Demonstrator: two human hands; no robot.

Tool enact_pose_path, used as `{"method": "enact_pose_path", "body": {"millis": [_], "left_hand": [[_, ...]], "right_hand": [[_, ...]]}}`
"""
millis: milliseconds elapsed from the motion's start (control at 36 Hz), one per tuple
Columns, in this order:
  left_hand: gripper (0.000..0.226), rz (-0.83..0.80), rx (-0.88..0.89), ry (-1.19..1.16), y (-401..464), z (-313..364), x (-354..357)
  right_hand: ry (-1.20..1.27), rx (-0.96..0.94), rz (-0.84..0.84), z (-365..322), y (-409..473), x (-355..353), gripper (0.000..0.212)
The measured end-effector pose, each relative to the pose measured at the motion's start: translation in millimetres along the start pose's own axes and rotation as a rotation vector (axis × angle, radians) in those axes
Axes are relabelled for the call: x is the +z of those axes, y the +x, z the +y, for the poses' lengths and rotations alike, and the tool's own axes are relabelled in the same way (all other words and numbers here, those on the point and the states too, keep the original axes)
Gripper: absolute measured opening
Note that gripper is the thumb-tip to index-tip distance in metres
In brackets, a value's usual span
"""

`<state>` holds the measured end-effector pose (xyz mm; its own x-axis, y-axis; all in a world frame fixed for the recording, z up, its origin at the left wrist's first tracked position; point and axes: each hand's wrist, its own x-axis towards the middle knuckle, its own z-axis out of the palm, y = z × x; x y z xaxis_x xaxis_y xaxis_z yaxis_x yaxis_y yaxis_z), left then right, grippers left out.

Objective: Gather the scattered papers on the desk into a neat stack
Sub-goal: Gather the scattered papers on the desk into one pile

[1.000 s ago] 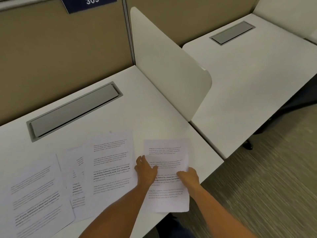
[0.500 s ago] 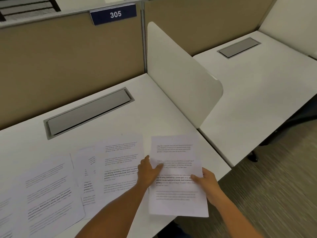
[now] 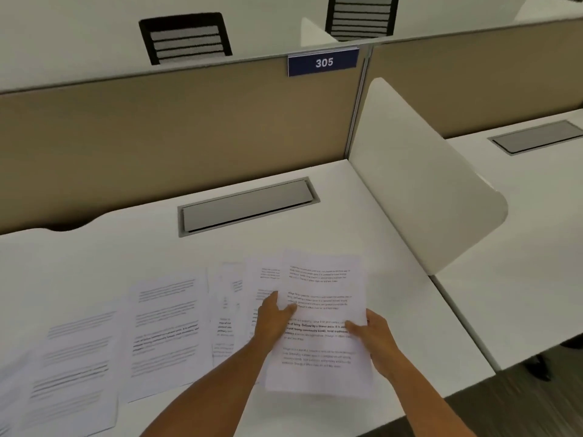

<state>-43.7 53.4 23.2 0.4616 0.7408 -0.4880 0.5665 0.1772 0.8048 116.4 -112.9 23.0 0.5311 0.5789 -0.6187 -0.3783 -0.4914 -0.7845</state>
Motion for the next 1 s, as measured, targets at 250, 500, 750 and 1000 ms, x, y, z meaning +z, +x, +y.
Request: {"method": "enact_pose_path", "body": {"millis": [250,500,750,1000], "left_hand": [[0.040,0.192,-0.049,-0.048,0.5,-23.3,-32.7],[0.039,0.193,-0.116,-0.017,21.2,-32.7,-38.4],[0.050,0.205,-0.171,0.277,47.9,-46.7,-34.3],[0.058,0.208,-0.281,0.352,62.8,-47.5,-33.9]], "right_hand": [[-0.126,0.014,-0.090,-8.6,20.8,57.8,0.028],[-0.160,0.047,-0.048,-7.8,36.3,93.7,0.028],[-0.377,0.047,0.087,3.9,54.6,119.3,0.038],[-0.675,0.200,0.253,1.5,73.9,122.0,0.063]]}}
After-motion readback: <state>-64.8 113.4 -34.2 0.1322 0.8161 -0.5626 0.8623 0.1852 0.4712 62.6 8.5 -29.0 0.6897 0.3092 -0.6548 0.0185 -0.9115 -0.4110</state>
